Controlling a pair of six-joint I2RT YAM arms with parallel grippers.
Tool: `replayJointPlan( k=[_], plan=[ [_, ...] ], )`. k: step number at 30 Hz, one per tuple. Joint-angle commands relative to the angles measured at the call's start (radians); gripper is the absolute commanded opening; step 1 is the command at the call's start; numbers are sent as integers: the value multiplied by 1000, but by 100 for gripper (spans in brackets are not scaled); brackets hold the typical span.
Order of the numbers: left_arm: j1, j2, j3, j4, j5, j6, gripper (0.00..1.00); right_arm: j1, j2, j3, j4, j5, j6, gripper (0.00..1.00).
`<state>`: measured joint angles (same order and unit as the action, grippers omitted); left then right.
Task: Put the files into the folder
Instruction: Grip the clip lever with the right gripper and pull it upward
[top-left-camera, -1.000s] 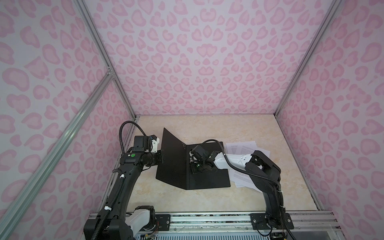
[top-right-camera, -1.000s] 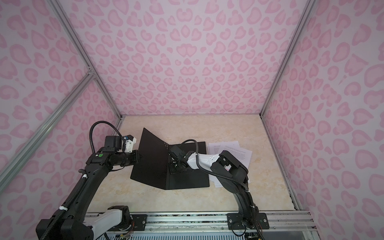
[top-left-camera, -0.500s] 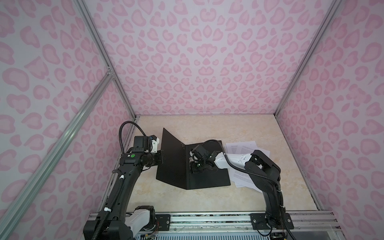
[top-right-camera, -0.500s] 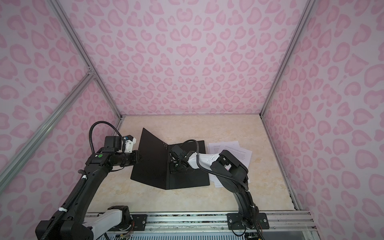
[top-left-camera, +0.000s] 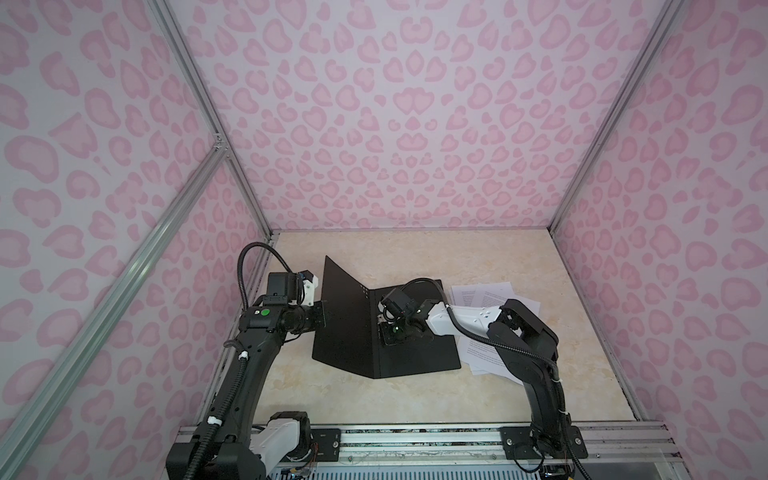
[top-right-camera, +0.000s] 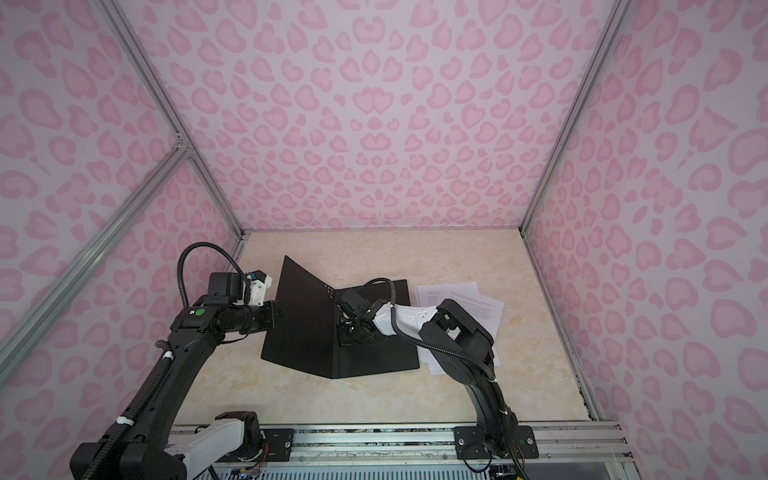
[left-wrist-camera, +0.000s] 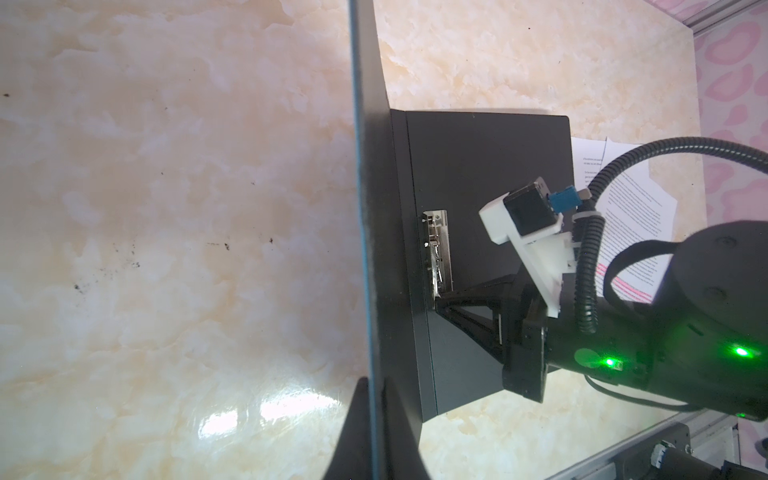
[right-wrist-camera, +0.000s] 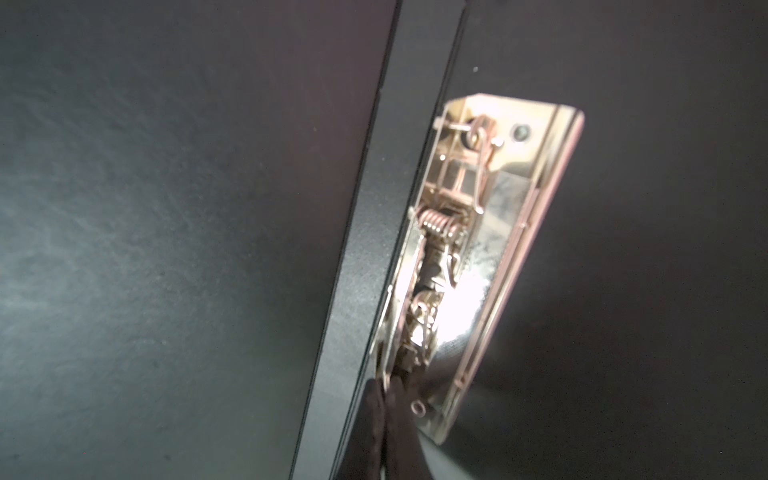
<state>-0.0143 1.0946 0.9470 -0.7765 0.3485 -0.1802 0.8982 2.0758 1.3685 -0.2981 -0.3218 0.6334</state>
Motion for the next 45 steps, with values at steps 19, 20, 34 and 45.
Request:
replayJointPlan(
  k=[19, 20, 34, 45],
  plan=[
    [1, -9, 10, -24, -63, 33, 4, -9, 29, 22, -150, 104, -63, 0],
    [1, -9, 10, -24, -63, 33, 4, -12, 28, 22, -150, 103, -65, 0],
    [1, 1, 13, -24, -66, 33, 4, -14, 21, 53, -160, 82, -86, 0],
    [1, 2, 18, -27, -65, 35, 4, -10, 12, 101, -189, 67, -100, 0]
  ],
)
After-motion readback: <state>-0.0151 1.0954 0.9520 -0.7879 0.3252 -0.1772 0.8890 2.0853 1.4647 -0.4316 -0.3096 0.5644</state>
